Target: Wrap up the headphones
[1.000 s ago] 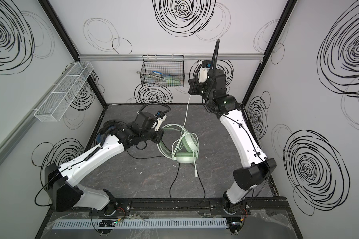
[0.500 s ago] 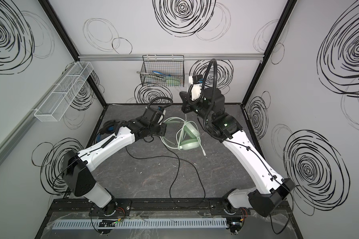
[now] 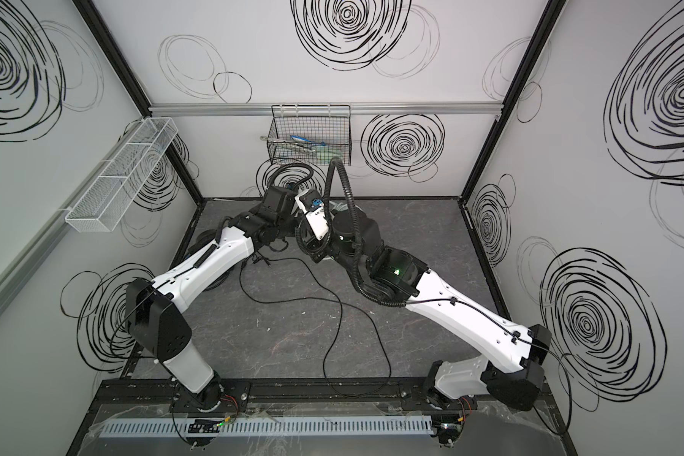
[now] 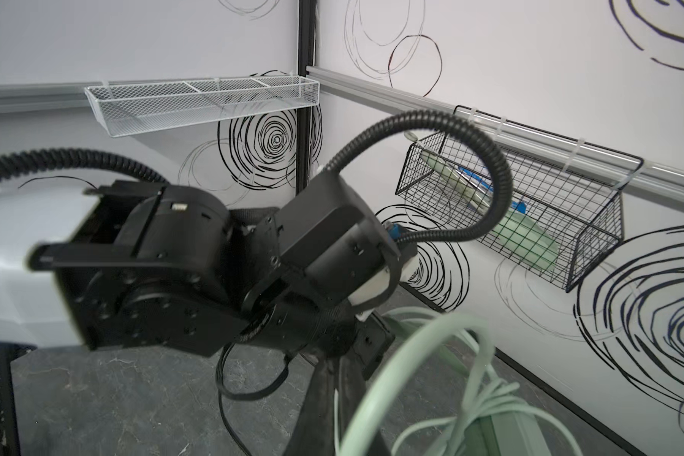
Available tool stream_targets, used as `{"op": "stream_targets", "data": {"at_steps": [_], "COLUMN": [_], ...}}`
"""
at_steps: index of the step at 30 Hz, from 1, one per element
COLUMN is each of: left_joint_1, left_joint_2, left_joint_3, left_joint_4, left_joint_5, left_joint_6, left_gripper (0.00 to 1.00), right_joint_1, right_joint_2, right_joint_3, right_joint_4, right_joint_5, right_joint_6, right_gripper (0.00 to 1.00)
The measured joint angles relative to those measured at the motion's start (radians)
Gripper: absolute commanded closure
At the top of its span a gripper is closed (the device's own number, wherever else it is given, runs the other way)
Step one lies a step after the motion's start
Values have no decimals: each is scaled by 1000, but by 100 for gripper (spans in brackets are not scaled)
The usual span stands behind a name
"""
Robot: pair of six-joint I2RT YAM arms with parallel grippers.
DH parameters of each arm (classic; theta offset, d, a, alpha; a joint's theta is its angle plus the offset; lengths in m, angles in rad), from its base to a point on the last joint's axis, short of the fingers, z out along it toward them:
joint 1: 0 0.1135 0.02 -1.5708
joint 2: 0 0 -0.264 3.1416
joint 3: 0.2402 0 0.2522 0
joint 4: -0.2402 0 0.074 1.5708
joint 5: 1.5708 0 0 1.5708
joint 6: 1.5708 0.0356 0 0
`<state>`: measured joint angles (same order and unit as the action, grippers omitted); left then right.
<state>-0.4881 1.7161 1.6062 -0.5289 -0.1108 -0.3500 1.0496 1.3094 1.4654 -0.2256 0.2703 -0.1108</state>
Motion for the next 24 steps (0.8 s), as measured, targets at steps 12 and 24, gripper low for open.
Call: {"op": "stream_targets", "data": {"at_steps": [12, 24], "left_joint_1": [47, 27], "left_joint_2": [-2, -56], "left_joint_3": [37, 38], "left_joint_4": [32, 161], "left_joint_5": [222, 214], "left_joint_6": [-104, -328], "left_gripper": [100, 100], "right_joint_1": [44, -106], "right_joint_2": [-143, -218], "right_joint_3": [-163, -237], "right_joint_4": [88, 172], "right_joint_5": [23, -41], "right_joint_6": [21, 188], "right_gripper": [99, 94]}}
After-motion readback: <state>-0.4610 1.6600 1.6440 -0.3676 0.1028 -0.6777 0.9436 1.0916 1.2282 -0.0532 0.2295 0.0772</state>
